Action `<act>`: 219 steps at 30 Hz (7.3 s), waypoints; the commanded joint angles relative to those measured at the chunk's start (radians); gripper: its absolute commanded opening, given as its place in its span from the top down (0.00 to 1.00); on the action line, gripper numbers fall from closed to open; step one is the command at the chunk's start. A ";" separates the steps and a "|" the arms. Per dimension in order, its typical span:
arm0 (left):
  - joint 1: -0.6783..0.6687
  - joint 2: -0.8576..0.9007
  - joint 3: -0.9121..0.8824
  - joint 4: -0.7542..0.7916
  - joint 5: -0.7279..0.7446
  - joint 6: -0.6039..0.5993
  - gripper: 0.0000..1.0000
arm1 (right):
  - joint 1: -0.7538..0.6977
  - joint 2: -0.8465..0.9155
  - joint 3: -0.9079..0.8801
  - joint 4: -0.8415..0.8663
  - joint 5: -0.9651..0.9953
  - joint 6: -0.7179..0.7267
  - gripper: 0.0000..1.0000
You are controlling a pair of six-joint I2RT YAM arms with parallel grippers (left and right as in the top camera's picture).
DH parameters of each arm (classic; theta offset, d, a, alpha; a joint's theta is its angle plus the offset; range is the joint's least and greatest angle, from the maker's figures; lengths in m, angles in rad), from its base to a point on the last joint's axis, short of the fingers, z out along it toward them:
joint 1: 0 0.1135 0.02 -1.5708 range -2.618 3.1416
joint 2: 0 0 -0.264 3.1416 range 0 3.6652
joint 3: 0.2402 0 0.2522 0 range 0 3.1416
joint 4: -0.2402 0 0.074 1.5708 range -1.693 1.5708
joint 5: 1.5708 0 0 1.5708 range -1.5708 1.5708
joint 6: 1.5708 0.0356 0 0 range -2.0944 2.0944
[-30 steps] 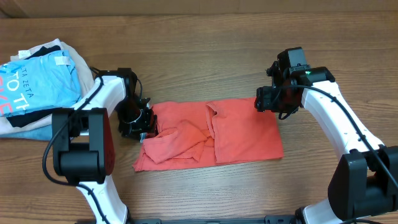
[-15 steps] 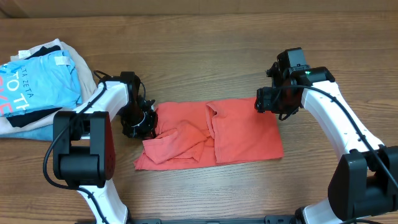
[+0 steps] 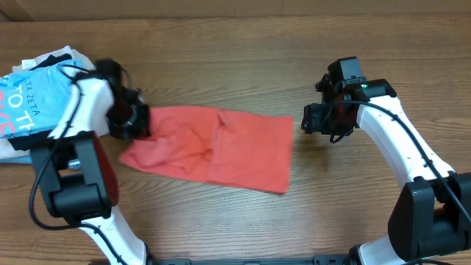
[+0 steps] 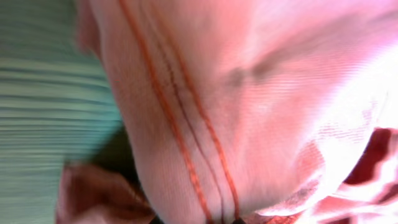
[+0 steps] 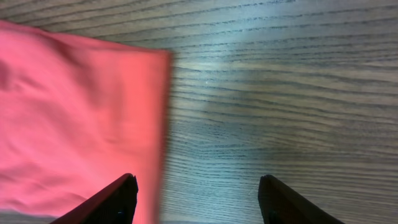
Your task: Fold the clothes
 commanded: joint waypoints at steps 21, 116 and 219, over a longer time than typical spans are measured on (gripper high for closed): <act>-0.276 0.008 0.410 -0.389 0.005 -0.064 0.96 | -0.006 -0.018 0.015 -0.005 -0.001 0.004 0.34; -0.430 -0.024 -0.040 -0.074 -0.203 -0.425 0.53 | 0.373 0.114 0.015 0.436 0.000 -0.453 0.22; -0.431 -0.024 -0.097 -0.014 -0.194 -0.407 0.47 | 0.277 0.067 0.240 -0.135 -0.293 -0.188 0.63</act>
